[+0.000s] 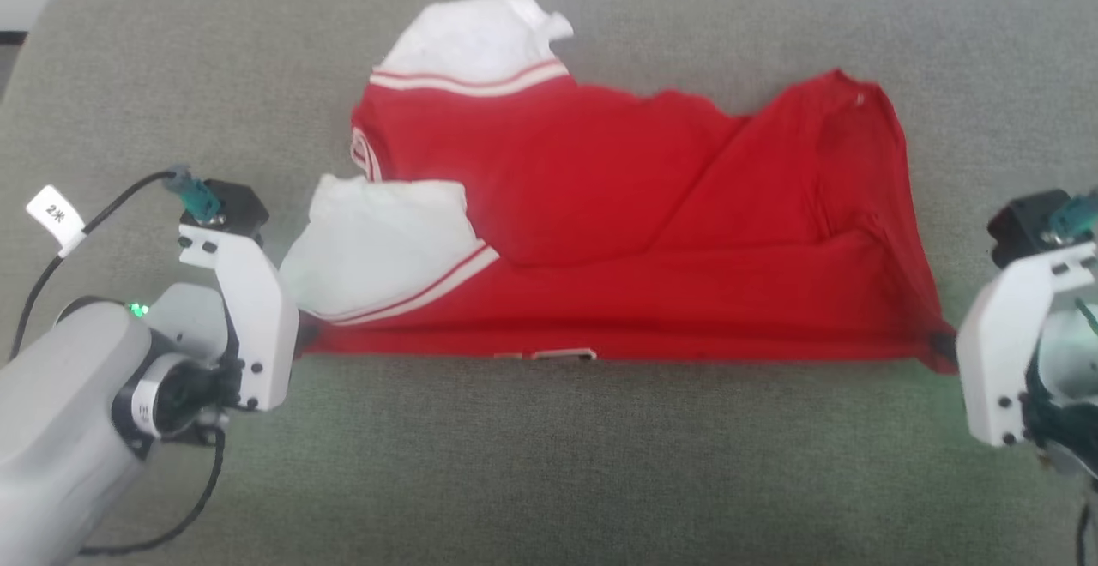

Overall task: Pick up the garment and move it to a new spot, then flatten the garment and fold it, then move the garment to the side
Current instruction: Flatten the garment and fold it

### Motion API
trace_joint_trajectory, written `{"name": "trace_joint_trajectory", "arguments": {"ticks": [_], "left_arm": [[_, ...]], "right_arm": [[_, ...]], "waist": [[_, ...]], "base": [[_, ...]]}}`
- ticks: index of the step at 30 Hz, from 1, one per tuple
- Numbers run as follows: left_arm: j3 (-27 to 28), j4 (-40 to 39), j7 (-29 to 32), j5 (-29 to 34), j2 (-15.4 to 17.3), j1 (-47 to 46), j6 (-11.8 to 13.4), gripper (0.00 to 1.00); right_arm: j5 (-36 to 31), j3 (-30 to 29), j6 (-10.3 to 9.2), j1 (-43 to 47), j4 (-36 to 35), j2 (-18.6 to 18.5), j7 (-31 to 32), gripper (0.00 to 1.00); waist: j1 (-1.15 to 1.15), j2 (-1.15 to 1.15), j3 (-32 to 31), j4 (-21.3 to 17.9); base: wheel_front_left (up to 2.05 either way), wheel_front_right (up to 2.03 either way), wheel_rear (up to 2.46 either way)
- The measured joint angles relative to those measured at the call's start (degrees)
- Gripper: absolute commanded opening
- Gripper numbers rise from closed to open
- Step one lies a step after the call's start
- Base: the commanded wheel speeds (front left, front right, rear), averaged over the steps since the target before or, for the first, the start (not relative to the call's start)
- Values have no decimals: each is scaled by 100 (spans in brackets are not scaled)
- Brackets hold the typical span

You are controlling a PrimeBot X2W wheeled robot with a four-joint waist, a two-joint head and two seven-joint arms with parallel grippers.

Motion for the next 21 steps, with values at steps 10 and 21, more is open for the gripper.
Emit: {"name": "trace_joint_trajectory", "arguments": {"ticks": [10,21], "left_arm": [[-56,-1265,179,-167,498,863,754,0],[-5,-936,-20,-315,360,1061,779,100]], "right_arm": [[162,-316,0,826,-337,177,318,0],[11,-216,-1,867,-9,387,-203,100]], "waist": [[0,0,-159,41],[0,0,-198,-50]], "base": [[0,0,0],[0,0,0]]}}
